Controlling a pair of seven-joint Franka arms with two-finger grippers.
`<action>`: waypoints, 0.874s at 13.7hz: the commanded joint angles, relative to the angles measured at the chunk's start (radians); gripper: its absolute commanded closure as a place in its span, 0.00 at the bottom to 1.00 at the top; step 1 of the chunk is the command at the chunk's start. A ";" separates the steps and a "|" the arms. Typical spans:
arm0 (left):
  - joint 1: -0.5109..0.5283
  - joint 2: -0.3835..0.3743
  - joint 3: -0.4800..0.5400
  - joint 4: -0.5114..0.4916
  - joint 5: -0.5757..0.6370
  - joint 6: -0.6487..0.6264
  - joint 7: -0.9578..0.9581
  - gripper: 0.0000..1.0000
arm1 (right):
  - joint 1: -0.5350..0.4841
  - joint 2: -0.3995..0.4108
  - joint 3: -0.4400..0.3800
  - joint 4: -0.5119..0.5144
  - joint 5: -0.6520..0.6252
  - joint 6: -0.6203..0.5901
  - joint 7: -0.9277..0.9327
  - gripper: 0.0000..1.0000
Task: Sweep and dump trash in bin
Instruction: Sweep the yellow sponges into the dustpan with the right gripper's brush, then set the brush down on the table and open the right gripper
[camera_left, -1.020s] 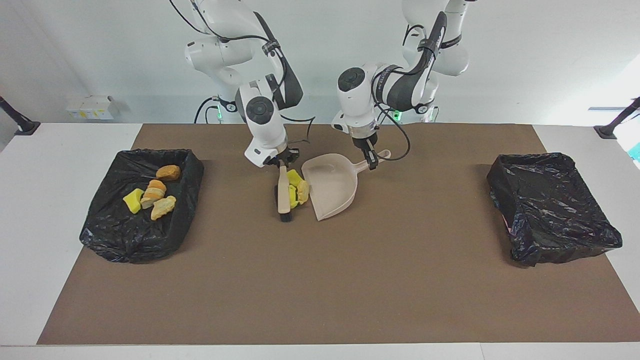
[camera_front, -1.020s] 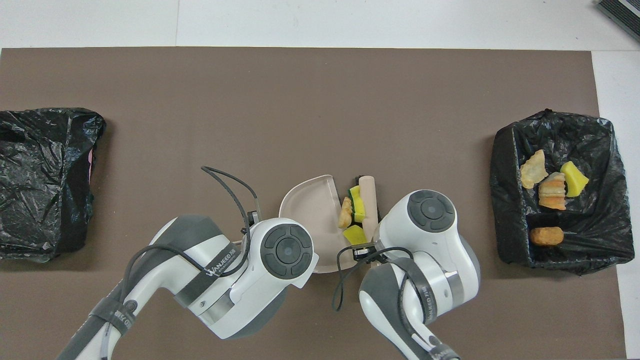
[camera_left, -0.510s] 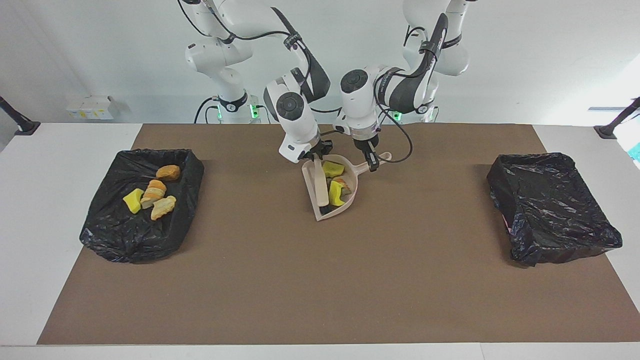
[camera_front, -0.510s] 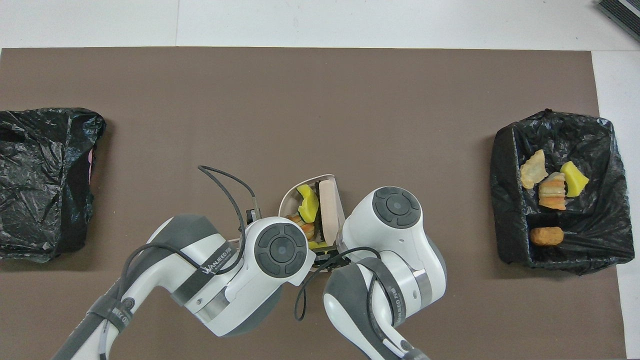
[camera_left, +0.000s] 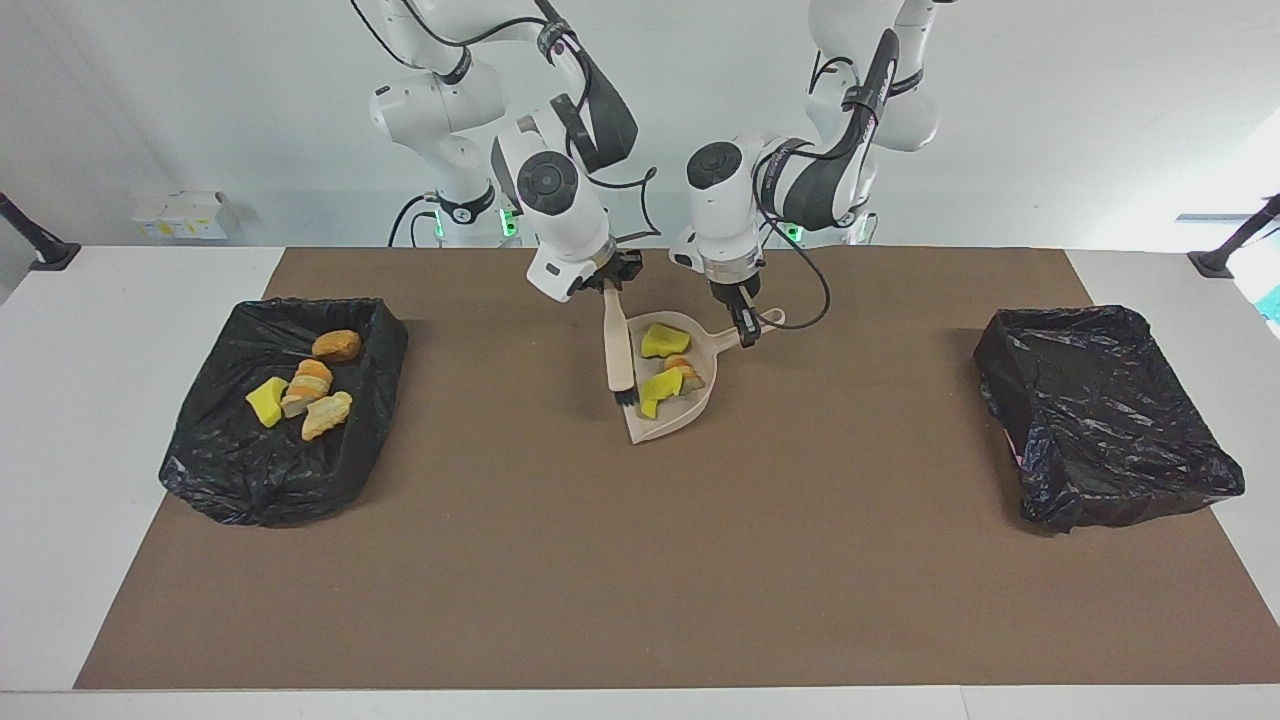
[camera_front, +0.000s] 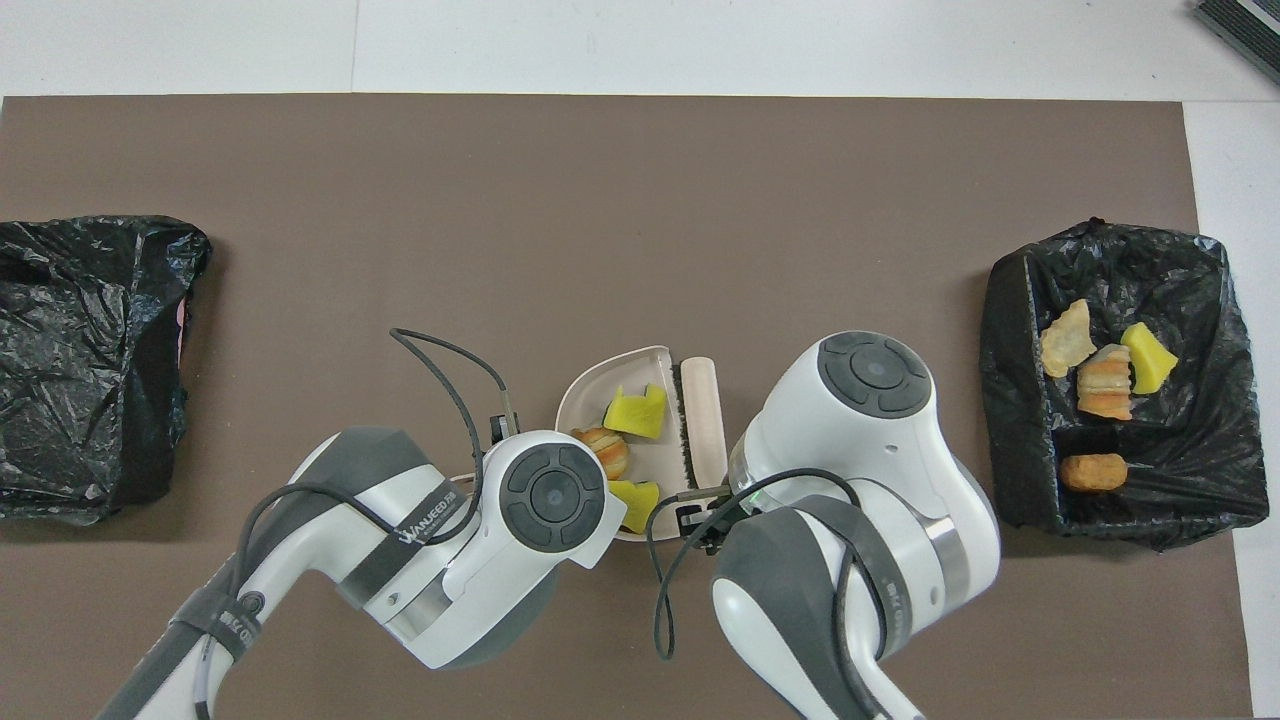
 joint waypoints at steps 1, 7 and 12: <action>0.015 -0.019 -0.002 -0.029 0.011 0.029 0.002 1.00 | -0.013 -0.031 0.006 0.036 -0.058 -0.097 -0.009 1.00; 0.029 -0.015 -0.002 -0.027 0.010 0.032 0.031 1.00 | -0.010 -0.122 0.010 -0.009 -0.144 -0.222 0.003 1.00; 0.047 -0.004 0.000 0.005 0.010 0.027 0.094 1.00 | -0.010 -0.142 0.015 -0.055 -0.138 -0.133 0.005 1.00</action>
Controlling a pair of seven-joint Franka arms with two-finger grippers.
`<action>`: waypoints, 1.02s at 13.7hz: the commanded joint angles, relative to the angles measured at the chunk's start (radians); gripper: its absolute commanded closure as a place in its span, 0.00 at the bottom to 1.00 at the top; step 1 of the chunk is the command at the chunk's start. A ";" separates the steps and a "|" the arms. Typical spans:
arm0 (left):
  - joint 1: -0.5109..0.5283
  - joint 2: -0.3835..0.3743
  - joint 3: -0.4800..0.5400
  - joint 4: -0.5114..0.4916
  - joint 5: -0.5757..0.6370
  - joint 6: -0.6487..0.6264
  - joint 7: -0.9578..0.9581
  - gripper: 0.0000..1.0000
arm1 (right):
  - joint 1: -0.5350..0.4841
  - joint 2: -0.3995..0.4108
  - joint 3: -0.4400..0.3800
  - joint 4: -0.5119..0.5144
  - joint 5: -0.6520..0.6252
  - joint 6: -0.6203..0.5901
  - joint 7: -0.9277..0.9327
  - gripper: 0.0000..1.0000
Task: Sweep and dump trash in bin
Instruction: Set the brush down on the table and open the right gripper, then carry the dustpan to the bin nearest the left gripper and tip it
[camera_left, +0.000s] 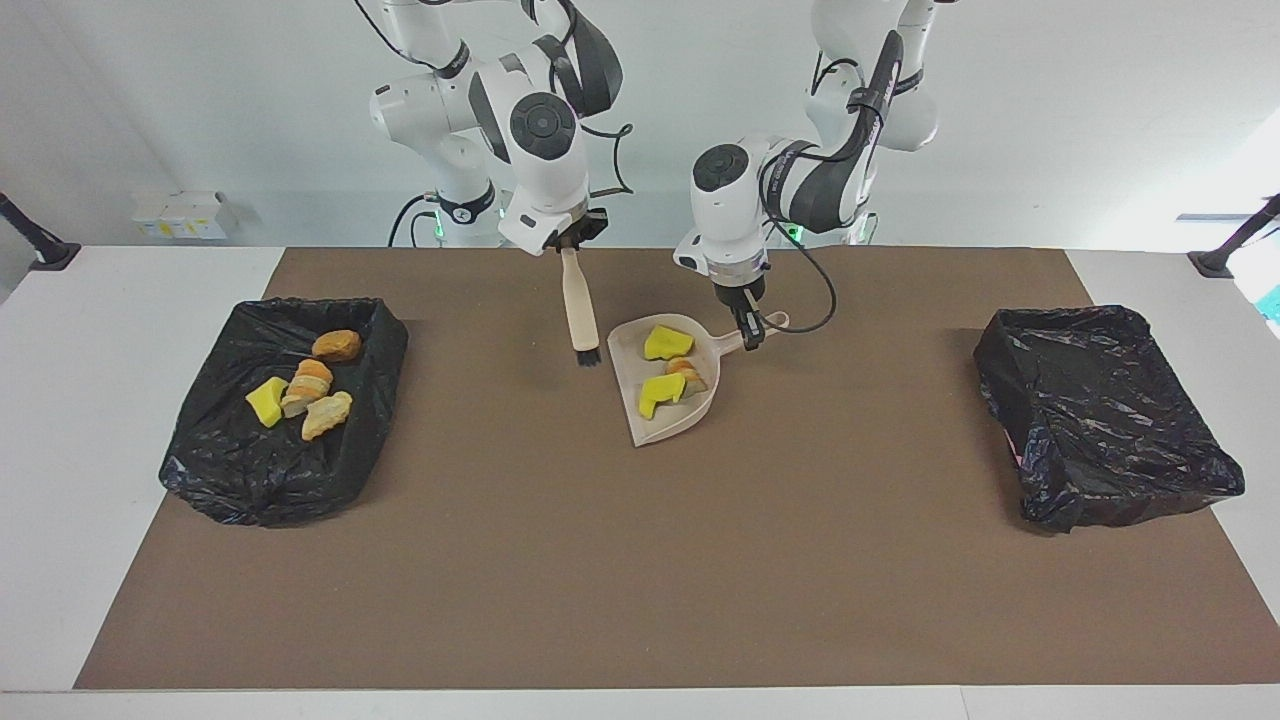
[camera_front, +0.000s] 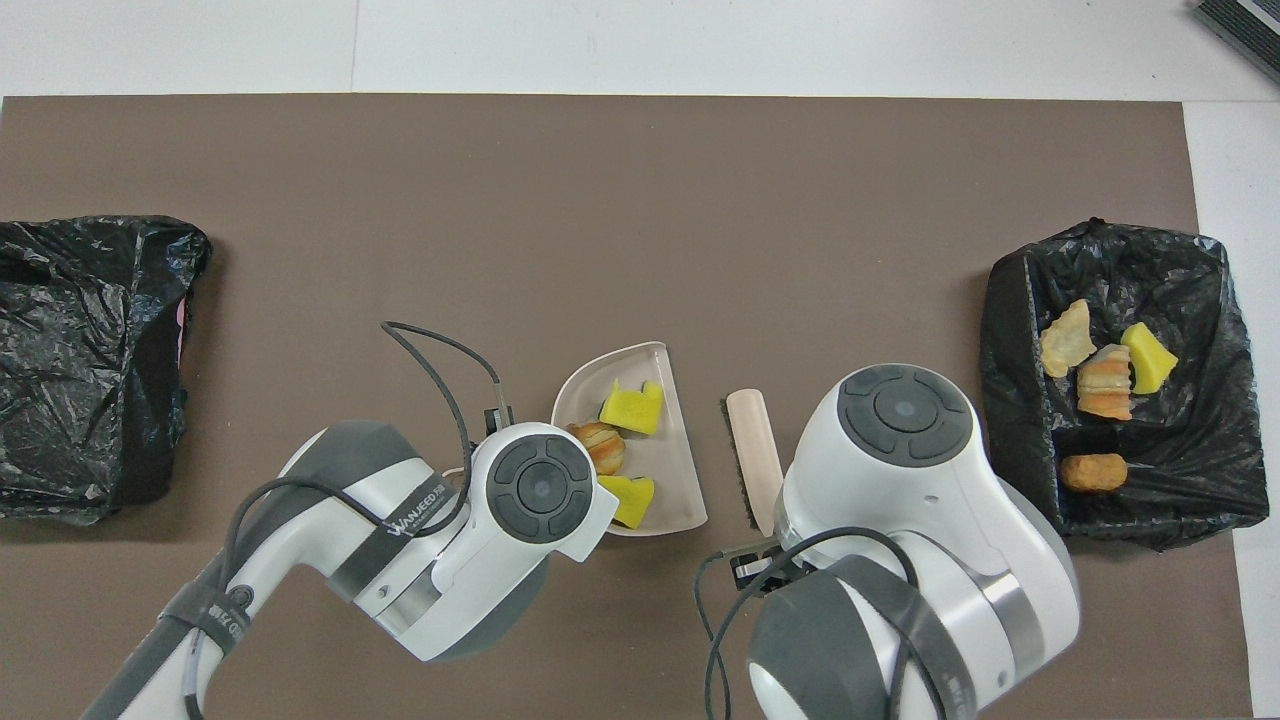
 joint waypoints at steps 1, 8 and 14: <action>0.041 0.000 -0.001 0.023 0.010 0.003 0.090 1.00 | -0.005 -0.031 0.009 -0.032 -0.010 0.034 0.004 1.00; 0.159 -0.073 0.004 0.063 0.010 -0.040 0.199 1.00 | 0.008 -0.024 0.010 -0.041 0.001 0.080 0.032 1.00; 0.323 -0.133 0.005 0.104 0.010 -0.134 0.331 1.00 | 0.172 0.073 0.012 -0.035 0.012 0.230 0.268 1.00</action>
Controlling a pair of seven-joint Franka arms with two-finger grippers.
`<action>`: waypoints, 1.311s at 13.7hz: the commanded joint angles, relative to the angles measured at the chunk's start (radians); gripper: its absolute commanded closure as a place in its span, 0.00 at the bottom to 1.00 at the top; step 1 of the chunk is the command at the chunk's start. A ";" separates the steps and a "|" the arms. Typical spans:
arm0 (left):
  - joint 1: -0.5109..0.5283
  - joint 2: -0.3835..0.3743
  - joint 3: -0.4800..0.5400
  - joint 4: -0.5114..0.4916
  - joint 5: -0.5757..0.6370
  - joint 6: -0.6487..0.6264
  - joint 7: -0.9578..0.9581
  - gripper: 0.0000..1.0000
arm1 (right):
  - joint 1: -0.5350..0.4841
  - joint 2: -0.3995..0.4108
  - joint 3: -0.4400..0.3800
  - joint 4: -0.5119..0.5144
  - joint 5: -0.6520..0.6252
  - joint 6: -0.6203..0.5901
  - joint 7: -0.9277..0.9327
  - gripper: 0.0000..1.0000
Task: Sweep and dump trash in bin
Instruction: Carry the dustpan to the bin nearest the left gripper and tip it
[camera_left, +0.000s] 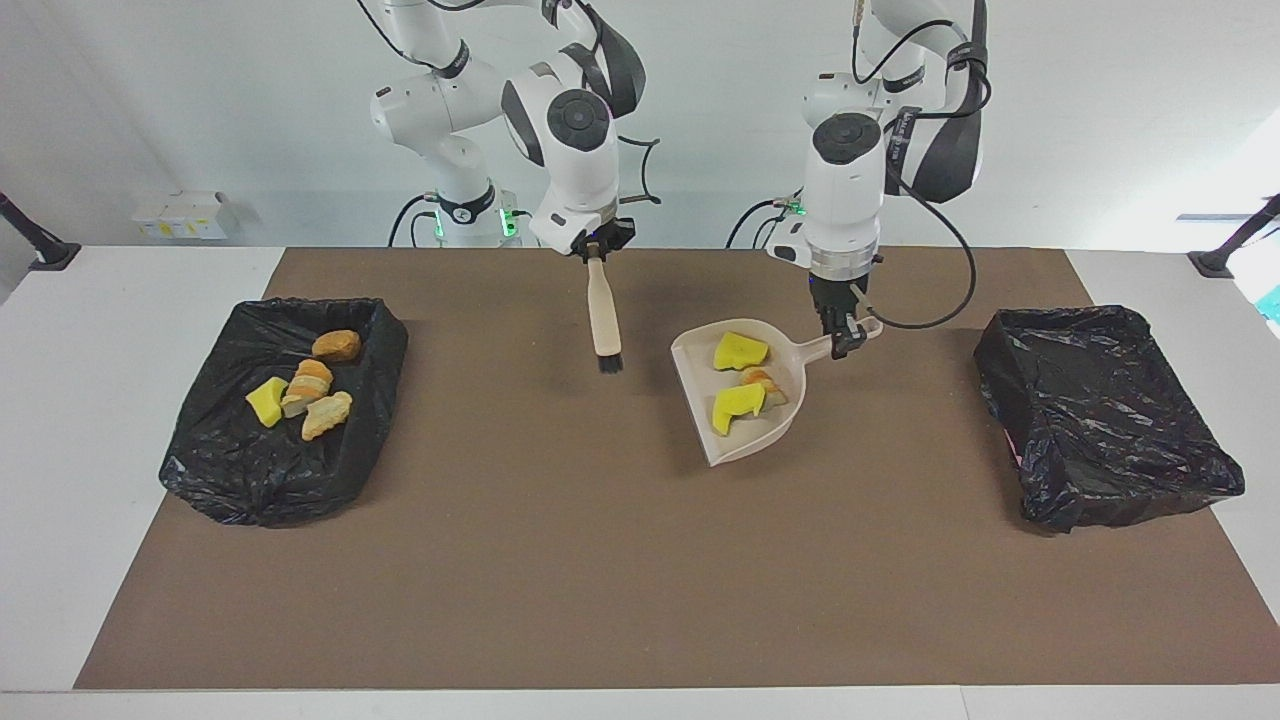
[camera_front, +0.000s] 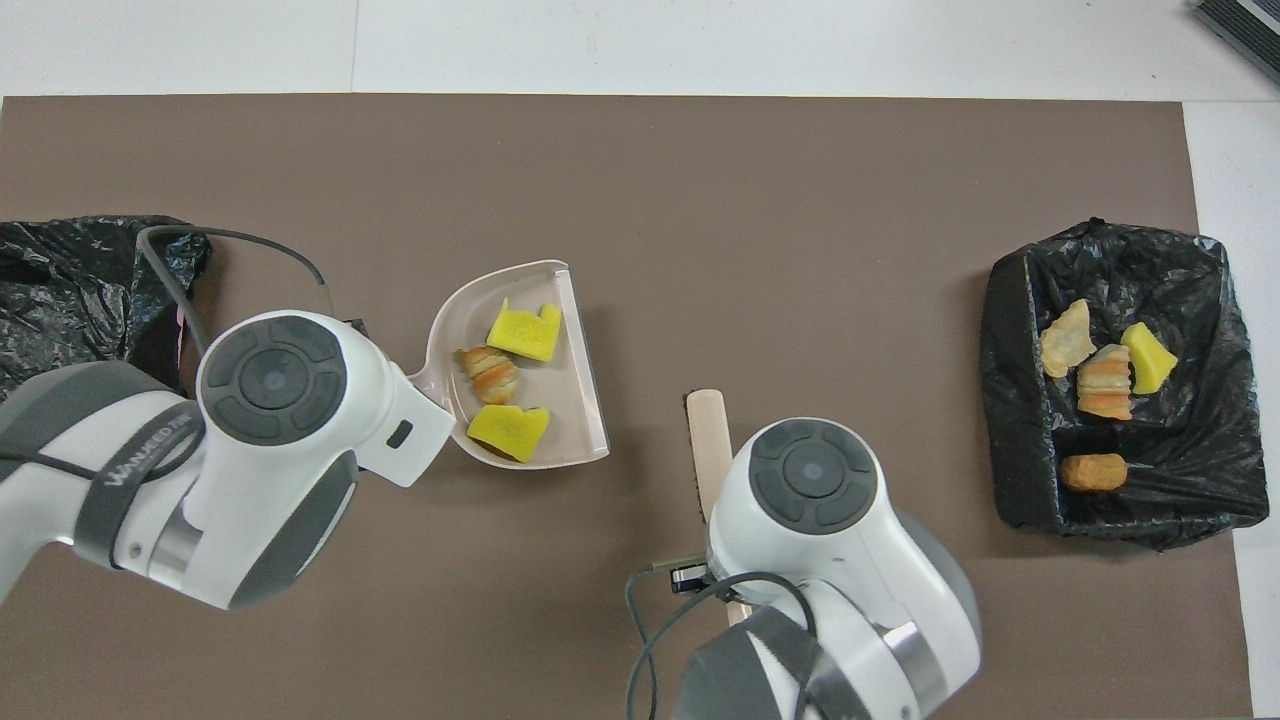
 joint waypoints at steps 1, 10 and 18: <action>0.093 -0.024 -0.009 0.034 0.009 -0.061 0.038 1.00 | 0.078 0.060 0.002 0.006 0.009 0.086 0.131 1.00; 0.446 -0.067 0.001 0.062 -0.012 -0.086 0.383 1.00 | 0.250 0.189 0.004 -0.011 0.054 0.256 0.279 1.00; 0.733 -0.043 0.007 0.117 -0.017 -0.011 0.693 1.00 | 0.248 0.193 0.001 0.029 0.031 0.156 0.270 0.00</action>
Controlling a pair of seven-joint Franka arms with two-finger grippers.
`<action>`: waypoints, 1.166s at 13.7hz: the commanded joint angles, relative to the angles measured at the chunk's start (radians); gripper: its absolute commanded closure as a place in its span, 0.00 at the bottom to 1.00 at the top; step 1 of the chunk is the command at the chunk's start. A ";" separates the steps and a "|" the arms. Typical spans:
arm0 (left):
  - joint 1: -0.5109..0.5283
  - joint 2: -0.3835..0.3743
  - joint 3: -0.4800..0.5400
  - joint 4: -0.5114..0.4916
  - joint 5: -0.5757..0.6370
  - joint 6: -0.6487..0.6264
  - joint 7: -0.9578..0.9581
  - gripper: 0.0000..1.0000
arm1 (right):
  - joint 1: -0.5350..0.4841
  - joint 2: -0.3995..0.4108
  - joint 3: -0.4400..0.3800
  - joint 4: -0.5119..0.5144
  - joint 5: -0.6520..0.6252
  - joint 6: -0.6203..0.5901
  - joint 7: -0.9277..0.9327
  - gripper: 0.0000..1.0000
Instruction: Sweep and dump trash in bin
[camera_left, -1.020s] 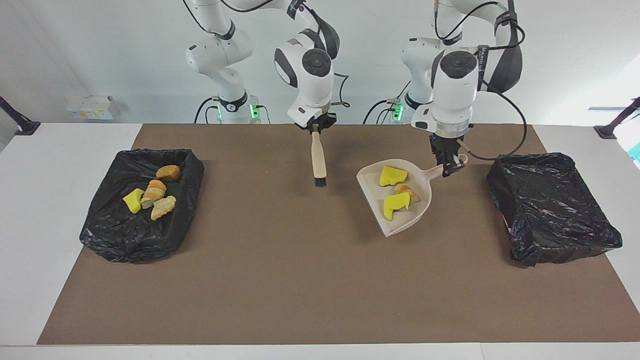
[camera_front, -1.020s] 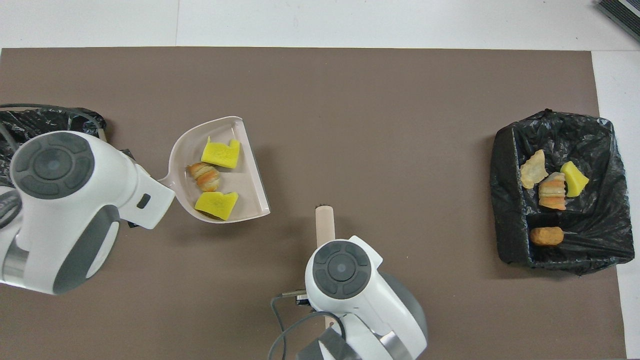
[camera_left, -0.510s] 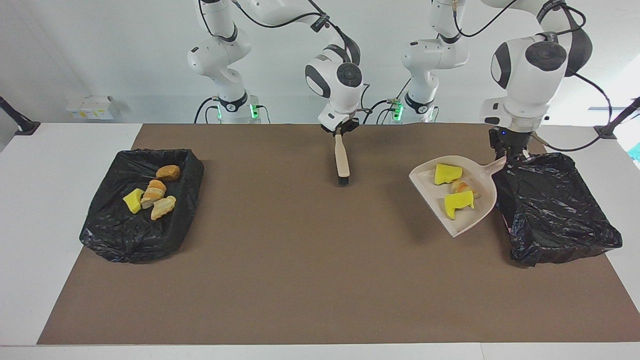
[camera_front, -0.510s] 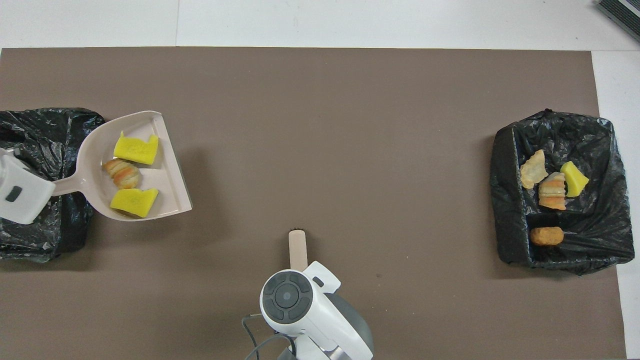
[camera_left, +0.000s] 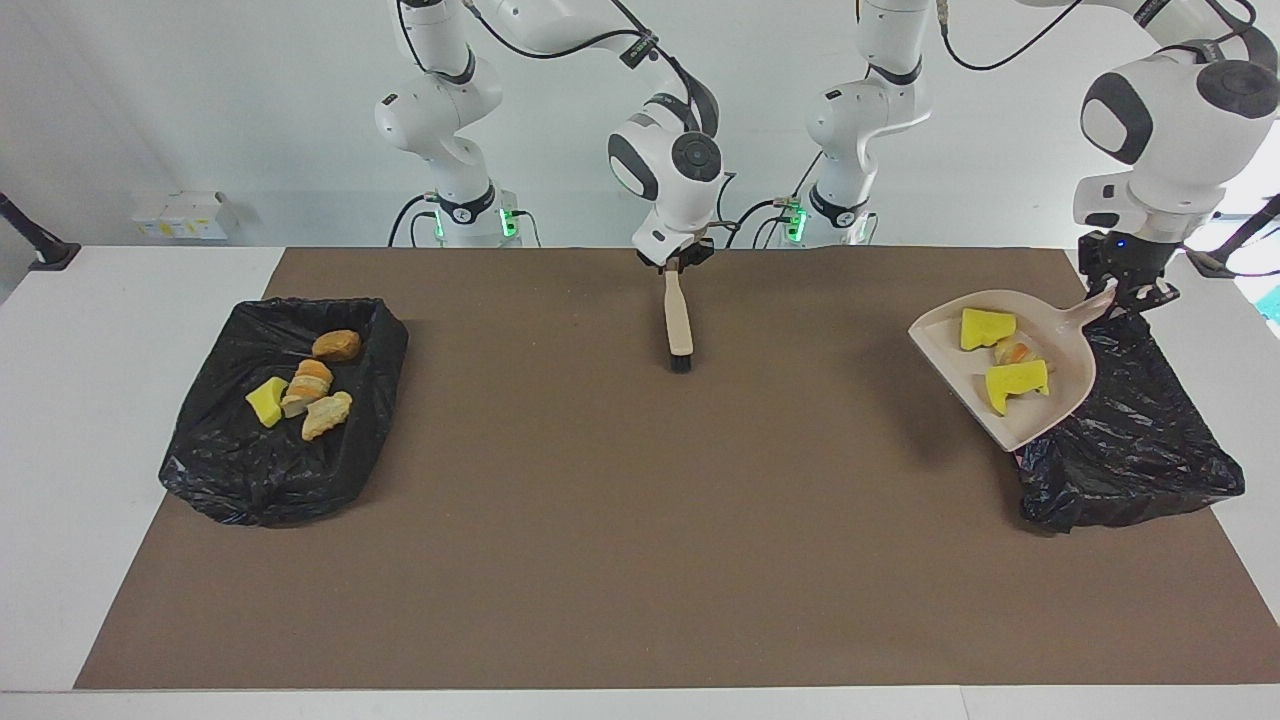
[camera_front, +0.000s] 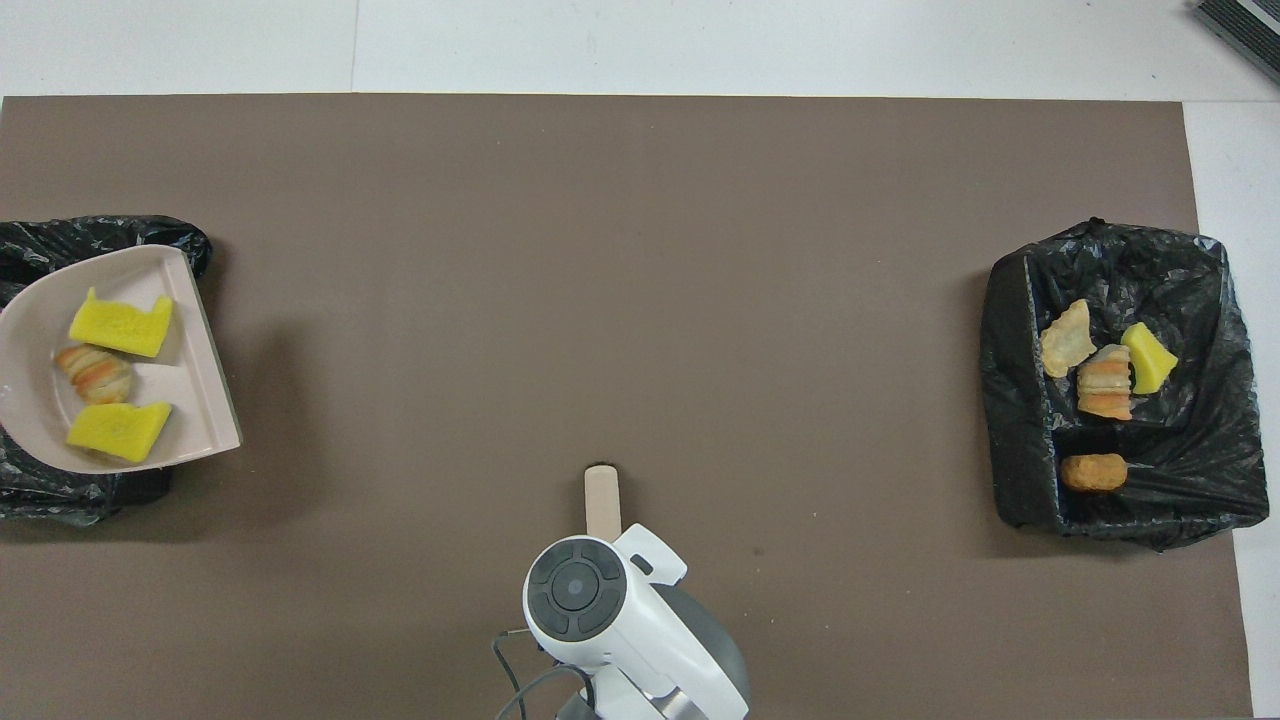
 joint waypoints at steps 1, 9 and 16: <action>0.084 0.017 -0.010 0.030 -0.011 0.089 0.137 1.00 | -0.014 -0.012 -0.001 0.052 -0.004 -0.075 0.007 0.00; 0.170 0.246 -0.004 0.235 0.284 0.314 0.337 1.00 | -0.192 -0.056 -0.009 0.280 -0.078 -0.354 -0.144 0.00; 0.155 0.215 -0.003 0.225 0.553 0.285 0.220 1.00 | -0.383 -0.056 -0.011 0.490 -0.170 -0.482 -0.416 0.00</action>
